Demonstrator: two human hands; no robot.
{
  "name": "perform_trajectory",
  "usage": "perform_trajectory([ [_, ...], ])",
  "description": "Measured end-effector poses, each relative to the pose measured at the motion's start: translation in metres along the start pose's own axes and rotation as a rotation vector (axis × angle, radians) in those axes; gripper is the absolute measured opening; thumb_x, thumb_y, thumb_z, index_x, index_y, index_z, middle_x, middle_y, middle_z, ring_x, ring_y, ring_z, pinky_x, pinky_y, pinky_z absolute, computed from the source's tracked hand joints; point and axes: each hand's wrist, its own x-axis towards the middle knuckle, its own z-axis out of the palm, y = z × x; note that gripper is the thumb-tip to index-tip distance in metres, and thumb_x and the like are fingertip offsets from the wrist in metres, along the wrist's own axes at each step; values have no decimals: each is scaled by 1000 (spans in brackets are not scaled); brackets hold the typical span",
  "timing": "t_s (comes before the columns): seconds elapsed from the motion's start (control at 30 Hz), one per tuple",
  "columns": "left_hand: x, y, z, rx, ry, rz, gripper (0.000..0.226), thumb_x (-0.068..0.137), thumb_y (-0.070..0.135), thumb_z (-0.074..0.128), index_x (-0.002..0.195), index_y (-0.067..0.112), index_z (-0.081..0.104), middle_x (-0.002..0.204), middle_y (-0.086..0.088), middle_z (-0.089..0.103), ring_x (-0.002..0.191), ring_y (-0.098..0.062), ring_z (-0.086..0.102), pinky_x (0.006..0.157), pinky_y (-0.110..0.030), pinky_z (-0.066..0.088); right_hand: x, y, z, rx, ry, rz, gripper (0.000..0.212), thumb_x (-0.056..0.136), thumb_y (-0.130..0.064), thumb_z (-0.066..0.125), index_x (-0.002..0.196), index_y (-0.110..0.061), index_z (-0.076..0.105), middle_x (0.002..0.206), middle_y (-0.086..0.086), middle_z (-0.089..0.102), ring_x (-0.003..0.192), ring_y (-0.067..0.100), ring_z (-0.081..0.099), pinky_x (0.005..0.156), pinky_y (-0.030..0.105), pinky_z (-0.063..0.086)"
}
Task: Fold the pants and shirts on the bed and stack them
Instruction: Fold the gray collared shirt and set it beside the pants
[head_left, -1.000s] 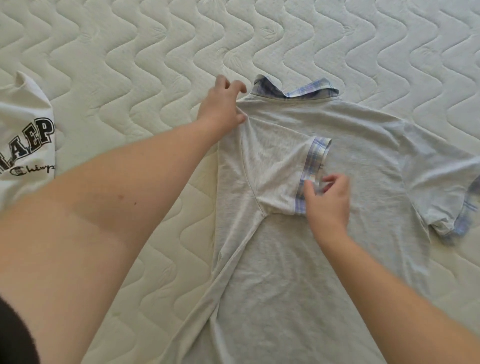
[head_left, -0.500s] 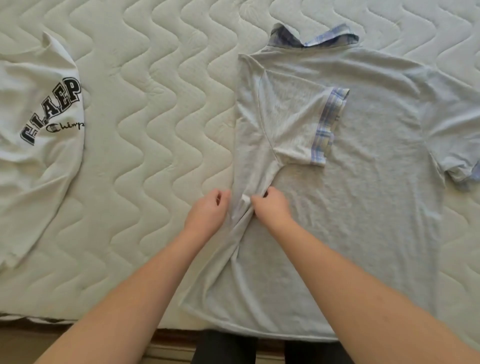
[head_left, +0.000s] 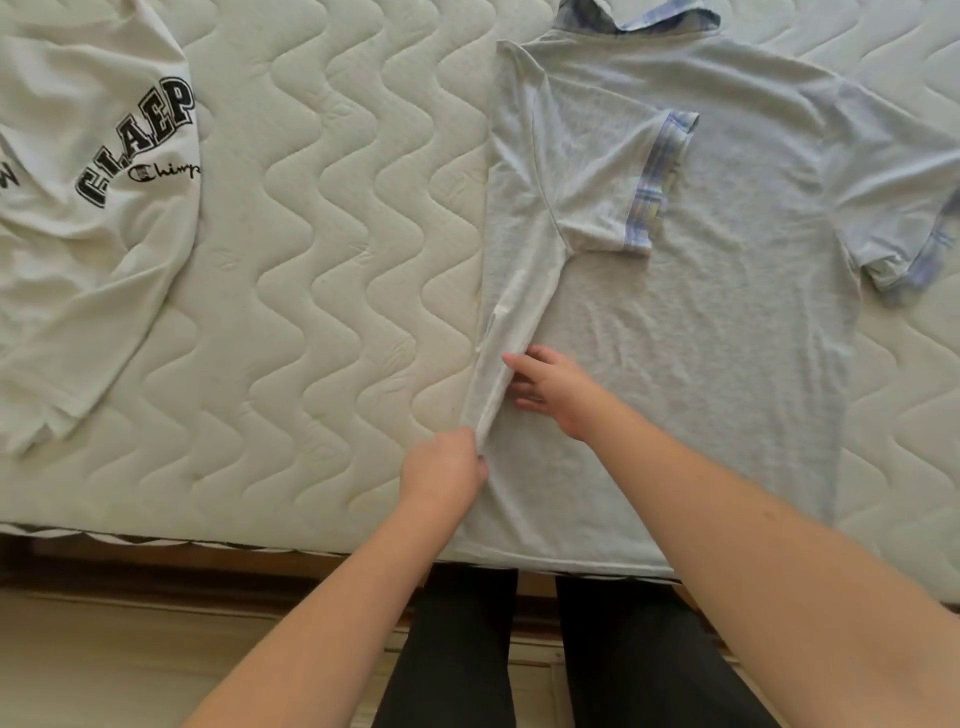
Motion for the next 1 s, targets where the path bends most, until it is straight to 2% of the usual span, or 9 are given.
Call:
perform_trajectory([
  [0.07,-11,12,2,-182,-73,133,28,95,39,53,102,13,57,96,-10,70,90,-29,67,73,-36,50,-6,10,1,16,31,-17,28,92,-26,66,118,-16,61,101,0,70,83,11,69,68,26,58],
  [0.17,-26,20,6,-634,-198,220,21,96,42,55,94,21,60,76,3,70,61,-7,67,64,-35,59,-11,24,-12,-117,224,-99,17,90,-15,61,107,-17,65,106,9,71,92,22,69,81,39,57],
  [0.27,-25,10,17,-749,55,178,21,98,37,50,84,24,59,71,4,67,59,-4,63,63,-34,56,-17,40,-30,-266,353,-138,17,90,-14,56,104,-12,65,106,13,71,96,30,67,89,49,55],
  [0.37,-13,-9,33,-787,277,30,9,97,35,52,92,28,55,83,9,61,70,-2,58,59,-20,44,-26,61,-37,-437,339,-114,23,92,-25,58,110,-13,65,108,7,71,94,22,67,87,43,55],
  [0.47,0,-19,51,-844,118,-135,20,96,38,55,107,21,56,97,5,61,88,-12,61,71,-27,46,-36,85,-33,-471,236,-74,33,90,-36,66,118,-19,65,109,0,70,96,16,66,88,38,55],
  [0.57,2,-18,67,-958,-75,-175,30,95,42,58,112,17,59,99,4,63,97,-18,63,86,-34,51,-45,106,-27,-468,130,-31,38,86,-37,73,118,-19,65,109,-3,71,98,14,67,90,37,56],
  [0.77,-5,-19,82,-956,-100,-173,28,92,43,63,104,18,62,98,2,69,89,-14,65,70,-26,46,-54,139,-25,-397,113,23,42,92,-31,66,131,-18,58,121,-1,67,107,15,65,94,36,54],
  [0.9,-16,-24,93,-1019,-149,-180,34,98,39,57,120,14,60,106,-1,69,94,-15,66,80,-29,52,-58,153,-23,-387,101,16,39,93,-26,65,130,-17,59,118,0,69,106,16,66,97,40,53],
  [1.0,-28,-28,99,-1129,-219,-215,38,102,40,48,124,12,61,111,-5,70,100,-20,67,92,-42,54,-59,159,-19,-410,107,45,33,95,-29,62,126,-18,61,116,0,69,103,17,66,94,42,55],
])
